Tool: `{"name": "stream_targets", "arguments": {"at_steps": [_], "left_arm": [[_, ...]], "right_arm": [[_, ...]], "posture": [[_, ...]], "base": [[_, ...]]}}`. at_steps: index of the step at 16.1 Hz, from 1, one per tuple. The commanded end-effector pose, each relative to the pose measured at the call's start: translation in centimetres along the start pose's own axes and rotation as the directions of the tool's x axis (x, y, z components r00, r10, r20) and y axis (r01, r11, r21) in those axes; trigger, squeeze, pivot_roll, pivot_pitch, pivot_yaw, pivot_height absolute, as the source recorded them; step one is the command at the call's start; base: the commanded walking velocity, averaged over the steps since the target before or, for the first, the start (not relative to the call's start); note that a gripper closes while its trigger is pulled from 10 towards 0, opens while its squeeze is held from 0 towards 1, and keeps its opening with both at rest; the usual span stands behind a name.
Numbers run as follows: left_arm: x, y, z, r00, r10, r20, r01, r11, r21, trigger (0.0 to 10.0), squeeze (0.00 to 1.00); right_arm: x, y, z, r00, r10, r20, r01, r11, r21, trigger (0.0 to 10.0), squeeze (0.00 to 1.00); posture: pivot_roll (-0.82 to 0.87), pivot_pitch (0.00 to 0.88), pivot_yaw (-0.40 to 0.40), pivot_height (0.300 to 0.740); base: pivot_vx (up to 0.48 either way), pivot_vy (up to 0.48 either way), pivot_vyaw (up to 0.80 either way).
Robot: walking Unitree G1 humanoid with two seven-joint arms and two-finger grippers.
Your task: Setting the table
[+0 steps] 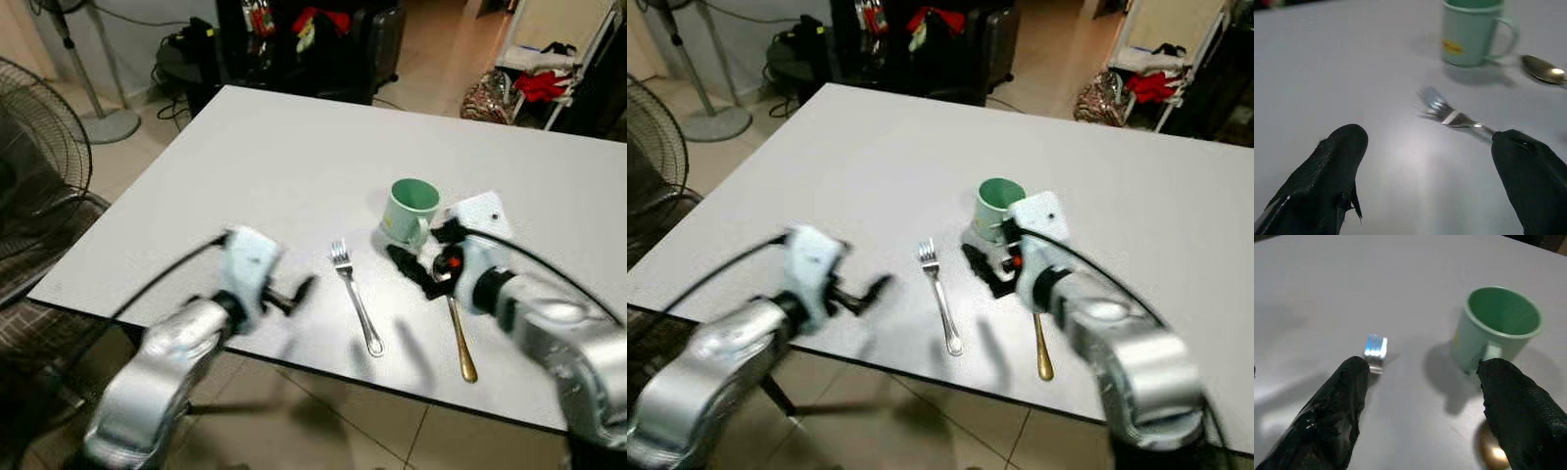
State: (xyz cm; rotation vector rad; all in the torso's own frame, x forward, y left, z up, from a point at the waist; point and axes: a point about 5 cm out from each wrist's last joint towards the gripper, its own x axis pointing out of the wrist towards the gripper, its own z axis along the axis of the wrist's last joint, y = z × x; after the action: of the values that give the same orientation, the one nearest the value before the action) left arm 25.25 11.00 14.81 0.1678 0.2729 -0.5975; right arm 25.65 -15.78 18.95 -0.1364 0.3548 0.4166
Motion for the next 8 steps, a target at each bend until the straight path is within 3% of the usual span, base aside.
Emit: {"name": "stream_targets", "arguments": {"at_steps": [1,2,3,5,6,7,8], "left_arm": [[0.5,-0.1,0.6,1.0,-0.025,0.013,0.026,0.999,-0.022,10.0,0.57],[0.7,-0.1,1.0,0.999,-0.039,0.028,0.04,0.998,-0.04,10.0,1.0],[0.7,0.2,1.5,0.999,-0.009,0.043,0.009,1.0,0.011,10.0,1.0],[0.4,0.5,1.5,0.999,0.013,0.042,-0.014,1.0,0.028,10.0,1.0],[0.2,0.6,1.5,0.999,0.017,0.041,-0.018,0.999,0.039,10.0,0.7],[0.0,0.6,1.0,1.0,0.022,0.019,-0.023,0.999,0.048,10.0,0.29],[-0.2,0.6,0.6,1.0,0.031,0.0,-0.031,0.998,0.06,10.0,0.23]], "right_arm": [[-0.2,-0.6,0.0,1.0,0.003,-0.006,-0.003,1.0,0.0,10.0,1.0],[-0.4,-0.7,-0.2,1.0,0.014,-0.025,-0.014,1.0,-0.002,10.0,1.0],[-0.8,-0.6,-0.6,0.998,0.046,-0.042,-0.046,0.999,-0.003,10.0,1.0],[-1.1,-0.4,-1.1,0.997,0.063,-0.054,-0.063,0.998,-0.005,10.0,1.0],[-1.3,-0.4,-1.4,0.996,0.063,-0.061,-0.063,0.998,-0.004,10.0,1.0],[-1.3,0.2,-2.4,0.991,0.078,-0.11,-0.081,0.997,-0.017,10.0,1.0],[-1.1,0.8,-3.0,0.983,0.1,-0.152,-0.109,0.993,-0.052,10.0,1.0]], "posture": [[-0.1,0.054,-0.024,0.74],[-0.1,0.056,-0.021,0.74],[-0.11,0.057,-0.015,0.74],[-0.11,0.056,-0.01,0.74],[-0.11,0.057,-0.007,0.74],[-0.11,0.054,-0.003,0.74],[-0.11,0.055,0.005,0.74]], "base": [[0.0,0.0,0.0],[0.0,0.0,0.0],[0.0,0.0,0.0],[0.0,0.0,0.0],[0.0,0.0,0.0],[0.0,0.0,0.0],[0.0,0.0,0.0]]}}
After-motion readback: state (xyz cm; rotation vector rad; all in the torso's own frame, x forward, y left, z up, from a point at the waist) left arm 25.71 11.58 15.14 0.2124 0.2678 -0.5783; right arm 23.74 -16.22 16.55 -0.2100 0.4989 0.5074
